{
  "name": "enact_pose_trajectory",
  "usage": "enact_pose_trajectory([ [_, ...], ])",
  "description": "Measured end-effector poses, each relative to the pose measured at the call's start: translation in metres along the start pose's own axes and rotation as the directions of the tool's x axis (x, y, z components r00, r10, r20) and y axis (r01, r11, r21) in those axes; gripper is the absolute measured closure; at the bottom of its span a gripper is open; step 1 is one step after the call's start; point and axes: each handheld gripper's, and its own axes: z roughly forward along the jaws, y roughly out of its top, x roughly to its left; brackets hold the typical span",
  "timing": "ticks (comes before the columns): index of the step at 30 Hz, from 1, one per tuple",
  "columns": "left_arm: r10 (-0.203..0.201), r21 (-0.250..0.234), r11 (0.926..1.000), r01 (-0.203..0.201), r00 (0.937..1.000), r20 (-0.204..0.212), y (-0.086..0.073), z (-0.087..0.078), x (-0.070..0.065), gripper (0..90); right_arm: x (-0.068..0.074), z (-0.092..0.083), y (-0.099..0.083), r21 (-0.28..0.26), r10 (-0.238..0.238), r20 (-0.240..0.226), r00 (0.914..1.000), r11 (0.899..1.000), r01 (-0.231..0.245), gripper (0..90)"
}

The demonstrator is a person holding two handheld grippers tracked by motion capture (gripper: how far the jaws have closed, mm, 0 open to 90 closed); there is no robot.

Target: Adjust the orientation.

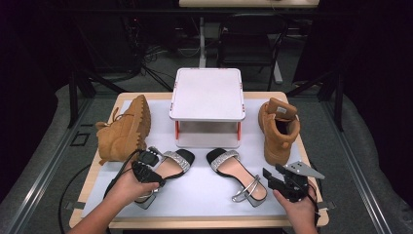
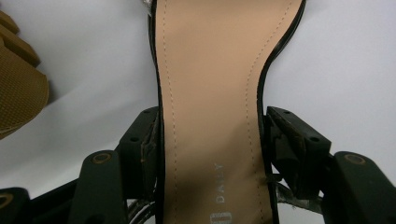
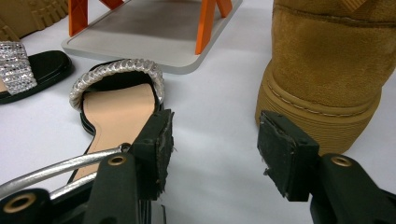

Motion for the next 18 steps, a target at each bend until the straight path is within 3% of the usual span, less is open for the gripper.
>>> enact_pose_trajectory([
  [6, 0.033, 0.032, 0.999, -0.031, 0.9985, -0.043, 0.002, 0.001, -0.005, 39.3, 0.002, -0.001, 0.002, 0.007, -0.008, -0.009, 0.9999, 1.0, 0.008, 44.4],
  [11, 0.06, 0.051, 0.9971, -0.056, 0.9961, -0.065, 0.004, 0.001, -0.008, 40.1, 0.01, 0.002, 0.008, 0.066, -0.015, -0.029, 0.9995, 0.998, 0.017, 42.9],
  [18, 0.073, 0.042, 0.9966, -0.07, 0.9955, -0.06, 0.003, 0.001, -0.007, 40.2, 0.016, 0.004, 0.018, 0.121, -0.015, -0.04, 0.9991, 0.993, 0.02, 43.2],
])
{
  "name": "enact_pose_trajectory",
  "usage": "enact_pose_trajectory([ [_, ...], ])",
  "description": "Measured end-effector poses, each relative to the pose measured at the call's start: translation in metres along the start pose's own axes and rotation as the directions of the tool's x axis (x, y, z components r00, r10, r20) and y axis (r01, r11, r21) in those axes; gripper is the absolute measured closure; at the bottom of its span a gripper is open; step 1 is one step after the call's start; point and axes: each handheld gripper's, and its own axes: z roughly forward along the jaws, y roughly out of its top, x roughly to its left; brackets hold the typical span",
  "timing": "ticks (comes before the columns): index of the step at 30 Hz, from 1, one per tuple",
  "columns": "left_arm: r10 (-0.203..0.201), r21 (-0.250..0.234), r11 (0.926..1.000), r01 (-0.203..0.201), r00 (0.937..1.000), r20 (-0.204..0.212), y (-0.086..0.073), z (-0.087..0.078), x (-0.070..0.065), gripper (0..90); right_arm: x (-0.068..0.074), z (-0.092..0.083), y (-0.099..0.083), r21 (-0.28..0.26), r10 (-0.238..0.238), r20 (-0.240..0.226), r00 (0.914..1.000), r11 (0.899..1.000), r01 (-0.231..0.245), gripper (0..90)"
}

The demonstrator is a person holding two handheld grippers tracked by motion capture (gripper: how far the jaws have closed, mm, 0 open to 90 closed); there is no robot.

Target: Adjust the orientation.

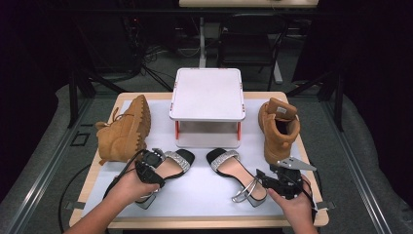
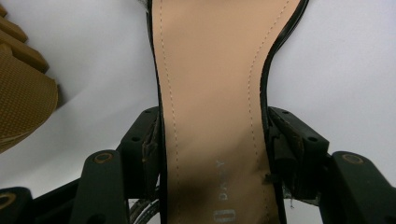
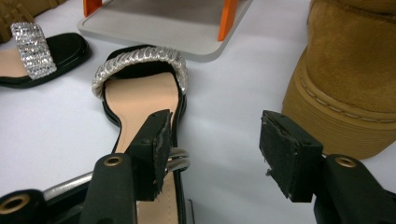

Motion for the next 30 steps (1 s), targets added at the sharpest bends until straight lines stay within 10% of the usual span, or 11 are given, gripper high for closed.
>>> enact_pose_trajectory([
  [13, 0.0, -0.079, 0.9969, -0.001, 0.9999, -0.014, -0.009, 0.001, -0.002, 40.4, 0.005, -0.003, 0.015, 0.065, -0.052, -0.018, 0.9985, 0.996, 0.053, 44.2],
  [30, -0.009, -0.234, 0.9723, 0.009, 1.0, 0.003, -0.027, 0.005, 0.0, 40.2, 0.026, 0.01, 0.035, 0.173, -0.074, -0.075, 0.9945, 0.981, 0.086, 38.7],
])
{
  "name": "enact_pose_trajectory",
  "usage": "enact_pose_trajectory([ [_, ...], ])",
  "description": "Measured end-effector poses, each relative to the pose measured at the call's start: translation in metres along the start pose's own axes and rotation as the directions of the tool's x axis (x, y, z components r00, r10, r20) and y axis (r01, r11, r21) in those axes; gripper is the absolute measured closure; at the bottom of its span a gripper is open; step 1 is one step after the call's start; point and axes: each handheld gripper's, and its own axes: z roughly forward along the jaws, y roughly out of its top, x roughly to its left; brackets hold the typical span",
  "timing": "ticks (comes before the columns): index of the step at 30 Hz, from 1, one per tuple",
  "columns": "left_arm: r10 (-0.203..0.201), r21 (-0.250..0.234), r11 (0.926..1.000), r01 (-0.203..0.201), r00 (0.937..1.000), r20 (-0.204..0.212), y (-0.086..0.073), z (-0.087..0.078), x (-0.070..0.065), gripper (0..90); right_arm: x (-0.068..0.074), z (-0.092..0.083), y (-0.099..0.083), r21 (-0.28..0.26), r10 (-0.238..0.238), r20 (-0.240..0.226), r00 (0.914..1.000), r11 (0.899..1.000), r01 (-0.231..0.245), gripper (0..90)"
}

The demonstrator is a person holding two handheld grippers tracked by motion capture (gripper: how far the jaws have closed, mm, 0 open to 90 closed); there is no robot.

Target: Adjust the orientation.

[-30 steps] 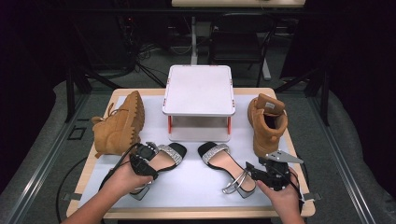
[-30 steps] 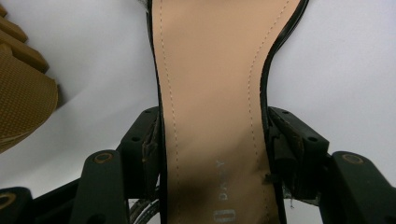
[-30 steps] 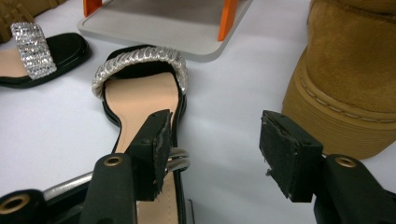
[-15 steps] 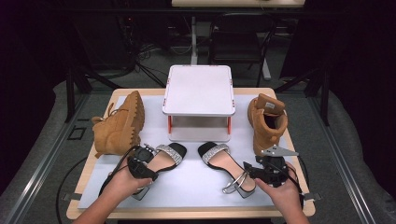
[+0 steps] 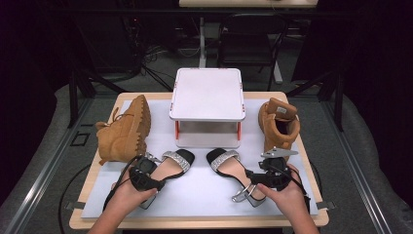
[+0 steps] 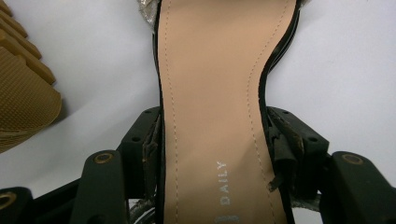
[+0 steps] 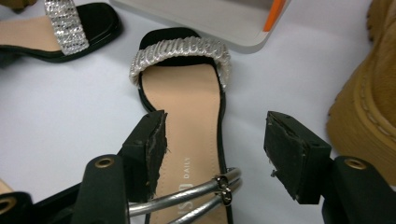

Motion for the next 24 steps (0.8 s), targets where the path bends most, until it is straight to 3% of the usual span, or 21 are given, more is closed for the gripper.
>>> enact_pose_trajectory([
  [12, -0.016, -0.055, 0.9983, 0.016, 0.9998, 0.013, -0.007, 0.0, 0.002, 40.3, 0.016, 0.015, 0.011, 0.112, -0.089, -0.006, 0.996, 0.99, 0.089, 38.7],
  [18, -0.019, -0.059, 0.9981, 0.02, 0.9997, 0.016, -0.007, 0.0, 0.002, 40.2, 0.015, 0.023, 0.014, 0.193, -0.103, -0.005, 0.9947, 0.976, 0.102, 37.3],
  [19, -0.02, -0.059, 0.9981, 0.022, 0.9996, 0.021, -0.007, 0.0, 0.003, 40.2, 0.014, 0.024, 0.015, 0.221, -0.116, 0.003, 0.9933, 0.969, 0.112, 36.7],
  [24, -0.019, -0.056, 0.9982, 0.021, 0.9995, 0.024, -0.007, 0.0, 0.003, 40.1, 0.015, 0.031, 0.018, 0.285, -0.097, -0.015, 0.9952, 0.954, 0.097, 35.0],
])
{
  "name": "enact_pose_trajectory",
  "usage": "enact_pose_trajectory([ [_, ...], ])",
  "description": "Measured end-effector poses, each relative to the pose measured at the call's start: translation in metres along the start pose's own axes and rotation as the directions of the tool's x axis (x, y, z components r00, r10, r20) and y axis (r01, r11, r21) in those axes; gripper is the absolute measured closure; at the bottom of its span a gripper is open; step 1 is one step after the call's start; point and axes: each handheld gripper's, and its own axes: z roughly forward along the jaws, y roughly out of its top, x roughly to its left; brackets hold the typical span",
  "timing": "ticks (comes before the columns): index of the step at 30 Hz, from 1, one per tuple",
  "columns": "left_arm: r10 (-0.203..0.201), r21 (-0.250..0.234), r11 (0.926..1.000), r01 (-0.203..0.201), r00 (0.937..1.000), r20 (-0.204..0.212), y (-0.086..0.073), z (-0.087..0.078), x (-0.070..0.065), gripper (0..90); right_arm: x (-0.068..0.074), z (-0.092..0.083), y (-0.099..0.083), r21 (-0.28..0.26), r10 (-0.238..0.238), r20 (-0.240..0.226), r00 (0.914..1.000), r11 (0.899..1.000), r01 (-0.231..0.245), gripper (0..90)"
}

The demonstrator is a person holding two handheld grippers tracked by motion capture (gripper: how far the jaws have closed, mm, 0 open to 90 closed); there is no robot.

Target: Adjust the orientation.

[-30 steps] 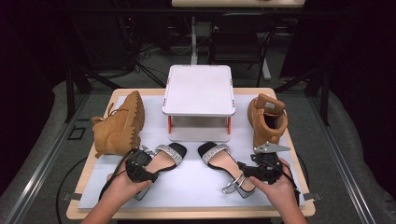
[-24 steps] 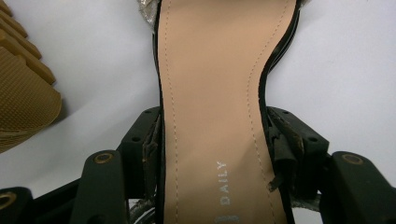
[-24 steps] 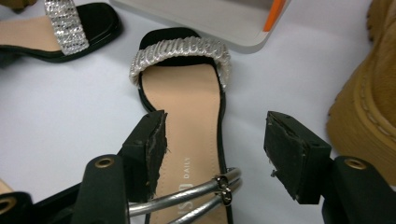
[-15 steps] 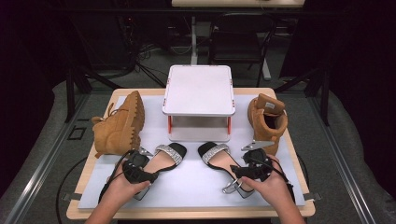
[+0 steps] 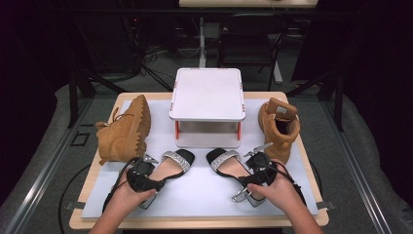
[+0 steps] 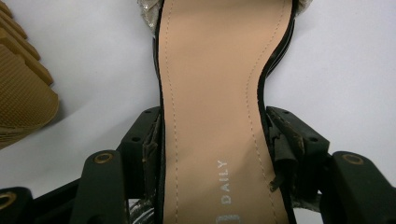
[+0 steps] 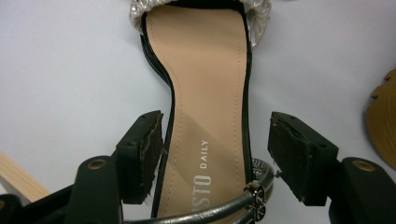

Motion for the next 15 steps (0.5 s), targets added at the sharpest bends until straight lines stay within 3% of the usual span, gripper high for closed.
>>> enact_pose_trajectory([
  [4, -0.001, -0.003, 1.0, 0.001, 1.0, 0.002, 0.0, 0.0, 0.0, 40.1, 0.0, 0.005, 0.003, 0.056, -0.005, 0.008, 1.0, 0.998, 0.004, 33.9],
  [12, -0.002, -0.004, 1.0, 0.002, 1.0, 0.001, 0.0, 0.0, 0.0, 40.1, -0.002, 0.008, 0.005, 0.06, 0.033, -0.01, 0.9994, 0.998, -0.033, 32.5],
  [15, -0.003, -0.007, 1.0, 0.003, 1.0, -0.001, -0.001, 0.0, 0.0, 40.1, -0.003, 0.011, 0.004, 0.085, 0.039, -0.01, 0.9992, 0.996, -0.038, 31.4],
])
